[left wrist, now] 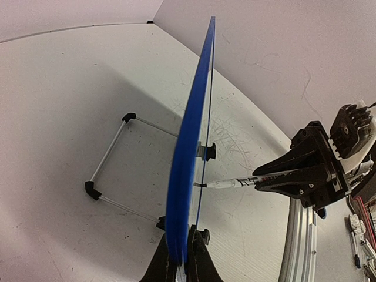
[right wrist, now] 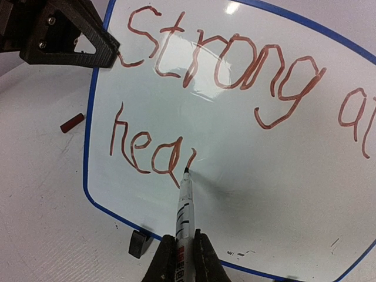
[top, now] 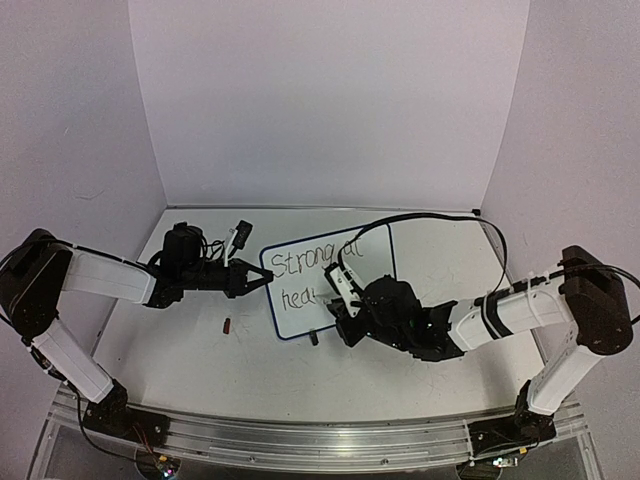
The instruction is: Write a sentence on the whiteboard
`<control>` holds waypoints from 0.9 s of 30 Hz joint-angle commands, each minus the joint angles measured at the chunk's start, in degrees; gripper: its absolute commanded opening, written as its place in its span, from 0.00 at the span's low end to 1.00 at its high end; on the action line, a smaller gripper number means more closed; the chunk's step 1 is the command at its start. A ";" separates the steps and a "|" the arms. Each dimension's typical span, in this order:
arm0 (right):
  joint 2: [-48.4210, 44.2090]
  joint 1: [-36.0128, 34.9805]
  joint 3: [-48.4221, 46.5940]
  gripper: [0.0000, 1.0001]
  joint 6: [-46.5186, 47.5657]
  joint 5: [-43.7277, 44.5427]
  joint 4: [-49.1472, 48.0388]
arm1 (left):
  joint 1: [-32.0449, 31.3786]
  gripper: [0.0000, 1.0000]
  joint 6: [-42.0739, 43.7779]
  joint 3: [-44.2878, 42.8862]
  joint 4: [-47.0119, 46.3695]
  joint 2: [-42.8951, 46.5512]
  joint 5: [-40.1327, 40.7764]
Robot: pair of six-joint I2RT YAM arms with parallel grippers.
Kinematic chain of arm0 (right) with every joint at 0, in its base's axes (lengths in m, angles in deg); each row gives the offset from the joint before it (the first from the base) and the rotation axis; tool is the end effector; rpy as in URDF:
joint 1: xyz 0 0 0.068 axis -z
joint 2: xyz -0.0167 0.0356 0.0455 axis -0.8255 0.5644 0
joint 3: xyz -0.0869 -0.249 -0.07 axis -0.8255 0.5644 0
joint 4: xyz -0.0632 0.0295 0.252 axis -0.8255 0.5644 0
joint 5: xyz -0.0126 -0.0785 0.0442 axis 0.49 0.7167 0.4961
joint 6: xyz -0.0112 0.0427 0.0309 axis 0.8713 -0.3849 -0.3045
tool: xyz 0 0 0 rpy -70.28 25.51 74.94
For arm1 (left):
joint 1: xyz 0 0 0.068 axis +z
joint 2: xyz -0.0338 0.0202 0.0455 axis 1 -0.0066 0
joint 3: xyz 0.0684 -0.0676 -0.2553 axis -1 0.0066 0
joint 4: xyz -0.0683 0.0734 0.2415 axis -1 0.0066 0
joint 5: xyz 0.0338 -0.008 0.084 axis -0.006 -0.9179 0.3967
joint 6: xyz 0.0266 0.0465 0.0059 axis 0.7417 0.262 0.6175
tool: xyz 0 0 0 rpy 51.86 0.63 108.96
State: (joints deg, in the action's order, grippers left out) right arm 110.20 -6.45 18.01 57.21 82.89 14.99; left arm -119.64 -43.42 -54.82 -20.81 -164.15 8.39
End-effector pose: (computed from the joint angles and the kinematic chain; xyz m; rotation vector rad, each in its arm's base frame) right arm 0.1697 0.3027 0.1864 -0.8801 1.7967 0.4854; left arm 0.2596 -0.1760 0.1908 0.7536 1.9012 -1.1615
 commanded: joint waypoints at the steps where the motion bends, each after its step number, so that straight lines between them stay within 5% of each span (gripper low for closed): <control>1: 0.19 -0.22 0.94 0.00 -1.30 -0.64 0.48 | 0.89 0.00 2.51 -0.66 3.49 0.64 6.19; 27: 1.67 0.02 -1.60 0.00 -0.57 2.43 -3.00 | 0.93 0.00 2.58 -0.21 3.75 1.16 6.07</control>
State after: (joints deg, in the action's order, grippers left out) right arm 110.66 -6.77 18.79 56.56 82.66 14.51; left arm -119.62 -43.39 -54.82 -20.81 -164.15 8.46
